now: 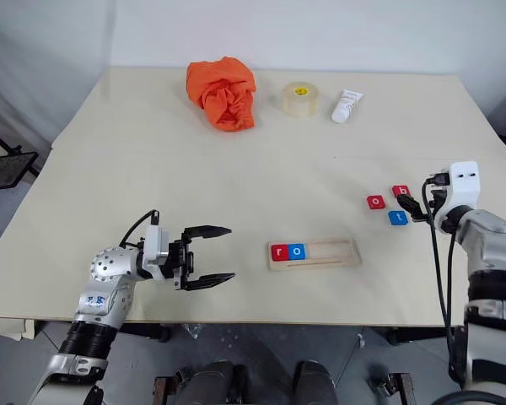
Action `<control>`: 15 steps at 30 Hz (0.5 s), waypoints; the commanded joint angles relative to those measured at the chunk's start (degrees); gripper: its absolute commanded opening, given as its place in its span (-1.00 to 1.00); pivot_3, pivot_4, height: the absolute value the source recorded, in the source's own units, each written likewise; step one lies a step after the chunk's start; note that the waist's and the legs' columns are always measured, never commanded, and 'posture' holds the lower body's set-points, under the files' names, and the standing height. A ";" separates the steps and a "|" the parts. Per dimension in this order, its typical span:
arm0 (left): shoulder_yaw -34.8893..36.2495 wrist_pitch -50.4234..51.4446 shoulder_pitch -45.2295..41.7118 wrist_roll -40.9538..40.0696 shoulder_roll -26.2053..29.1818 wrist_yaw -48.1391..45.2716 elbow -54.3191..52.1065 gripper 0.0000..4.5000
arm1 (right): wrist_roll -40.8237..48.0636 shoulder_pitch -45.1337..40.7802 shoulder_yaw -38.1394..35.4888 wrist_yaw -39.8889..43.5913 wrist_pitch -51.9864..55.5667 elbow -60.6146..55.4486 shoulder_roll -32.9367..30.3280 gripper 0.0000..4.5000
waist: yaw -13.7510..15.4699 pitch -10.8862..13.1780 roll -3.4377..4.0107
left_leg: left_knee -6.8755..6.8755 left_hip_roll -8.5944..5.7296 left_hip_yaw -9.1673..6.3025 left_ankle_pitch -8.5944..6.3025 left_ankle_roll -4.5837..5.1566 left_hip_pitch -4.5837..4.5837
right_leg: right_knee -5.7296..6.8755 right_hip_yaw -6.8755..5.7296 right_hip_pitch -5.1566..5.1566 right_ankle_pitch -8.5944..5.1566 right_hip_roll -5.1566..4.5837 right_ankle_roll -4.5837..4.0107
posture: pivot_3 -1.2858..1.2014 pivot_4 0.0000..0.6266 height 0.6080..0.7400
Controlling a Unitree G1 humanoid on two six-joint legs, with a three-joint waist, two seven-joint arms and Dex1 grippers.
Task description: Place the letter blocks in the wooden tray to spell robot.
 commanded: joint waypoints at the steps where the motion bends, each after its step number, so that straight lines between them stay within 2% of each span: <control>1: 0.71 0.55 1.53 -1.07 0.62 1.38 -3.60 0.99 | -1.80 -3.52 0.78 1.09 -4.63 5.52 0.84 1.00 | 0.01 0.00 0.00 | 0.01 0.00 0.00 0.00 0.00 0.00 | 0.00 -0.01 0.01 0.00 0.00 0.00 | 0.03 -0.52 1.00; 9: 0.90 1.51 3.59 -1.04 0.98 3.50 -6.45 0.99 | -5.47 -10.37 1.78 -0.81 -10.69 18.07 2.37 1.00 | -0.06 0.10 0.16 | 0.03 -0.01 -0.04 0.00 0.00 -0.03 | -0.01 -0.04 0.04 0.00 -0.02 0.00 | 0.03 -0.52 1.00; 15: 1.05 1.57 3.98 -0.88 1.12 4.49 -7.07 0.99 | -6.92 -13.68 1.64 -2.95 -12.14 23.14 3.26 1.00 | -0.18 0.16 0.25 | 0.03 0.00 -0.04 0.00 0.00 -0.03 | 0.00 -0.05 0.03 0.00 -0.01 0.00 | 0.03 -0.52 1.00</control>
